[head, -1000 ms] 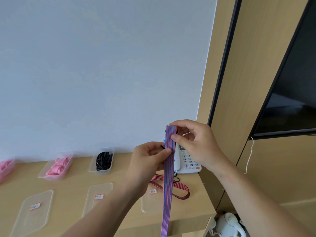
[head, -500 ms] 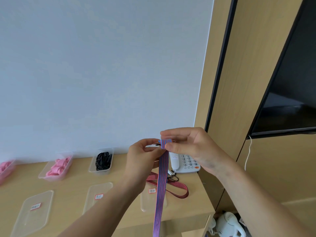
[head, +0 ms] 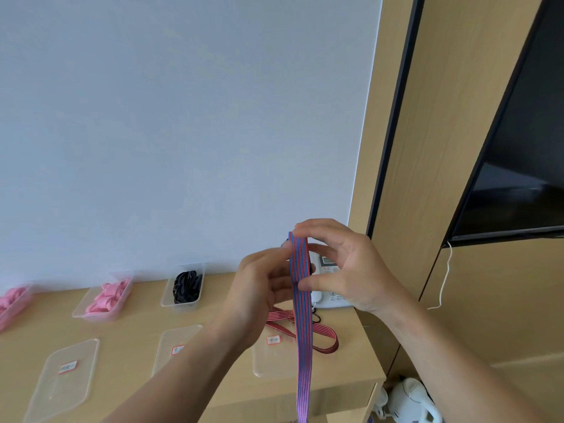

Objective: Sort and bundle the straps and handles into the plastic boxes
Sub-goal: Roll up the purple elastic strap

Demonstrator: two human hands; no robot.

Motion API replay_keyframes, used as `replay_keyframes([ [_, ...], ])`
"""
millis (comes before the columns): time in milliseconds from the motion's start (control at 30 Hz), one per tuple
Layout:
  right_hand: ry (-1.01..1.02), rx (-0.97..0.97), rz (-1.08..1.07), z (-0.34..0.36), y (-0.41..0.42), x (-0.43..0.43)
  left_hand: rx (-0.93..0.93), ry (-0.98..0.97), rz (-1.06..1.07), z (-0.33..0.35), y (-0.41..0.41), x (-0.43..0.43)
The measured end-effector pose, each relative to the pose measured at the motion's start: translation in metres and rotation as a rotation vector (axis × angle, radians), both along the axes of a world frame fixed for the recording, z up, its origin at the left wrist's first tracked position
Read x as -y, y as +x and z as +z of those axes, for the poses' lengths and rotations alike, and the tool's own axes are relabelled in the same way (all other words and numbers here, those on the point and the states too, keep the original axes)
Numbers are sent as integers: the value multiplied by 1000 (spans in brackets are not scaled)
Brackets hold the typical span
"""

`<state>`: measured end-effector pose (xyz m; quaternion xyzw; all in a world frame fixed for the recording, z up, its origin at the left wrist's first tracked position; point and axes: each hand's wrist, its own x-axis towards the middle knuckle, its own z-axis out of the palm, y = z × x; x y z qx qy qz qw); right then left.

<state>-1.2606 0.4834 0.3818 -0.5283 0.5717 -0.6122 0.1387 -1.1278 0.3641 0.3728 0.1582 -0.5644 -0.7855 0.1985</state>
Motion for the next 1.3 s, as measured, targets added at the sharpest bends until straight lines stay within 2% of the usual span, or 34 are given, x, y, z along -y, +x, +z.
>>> replay_keyframes([
  [133, 40, -93, -27, -6, 0, 1, 5, -89, 27, -5, 0, 1],
  [233, 100, -72, -36, -4, -2, -1, 14, -175, 61, -9, -1, 0],
  [300, 174, -41, -103, 1, -3, 1, 13, -212, 70, -11, -1, 0],
  [433, 314, -122, -223, 9, -7, 6, 8, -215, 65, -14, -3, -1],
  [700, 199, -181, -323, 13, -6, 11, -23, -210, 69, -19, -5, 1],
  [867, 96, -39, -307, 10, 1, 15, -19, -176, 145, -20, -9, 4],
  [1067, 94, 307, -14, 12, 0, 7, 5, -137, 239, -24, -12, 5],
  [1167, 166, 336, 84, 13, 1, 5, 32, -200, 254, -24, -13, 4],
  [1300, 198, 357, 70, 18, 7, 3, 122, -331, 287, -23, -14, 2],
])
